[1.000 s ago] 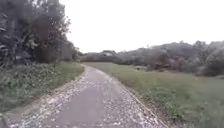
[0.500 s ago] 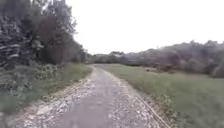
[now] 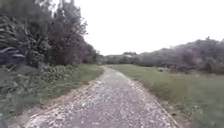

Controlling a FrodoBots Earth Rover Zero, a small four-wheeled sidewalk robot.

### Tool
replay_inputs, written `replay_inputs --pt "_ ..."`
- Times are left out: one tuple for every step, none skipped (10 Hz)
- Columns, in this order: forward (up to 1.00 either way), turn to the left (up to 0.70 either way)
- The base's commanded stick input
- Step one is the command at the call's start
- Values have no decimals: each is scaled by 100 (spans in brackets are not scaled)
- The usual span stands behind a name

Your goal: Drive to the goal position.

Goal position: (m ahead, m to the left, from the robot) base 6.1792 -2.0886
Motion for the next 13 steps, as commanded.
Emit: replay_inputs --pt "100 1" --pt "100 0" --pt "100 0" --pt "100 0" --pt "100 0" --pt "100 -6" --pt "100 -24" --pt "100 -27" --pt "100 -27" --pt "100 -27" --pt "100 0" --pt "100 0" --pt "100 -3"
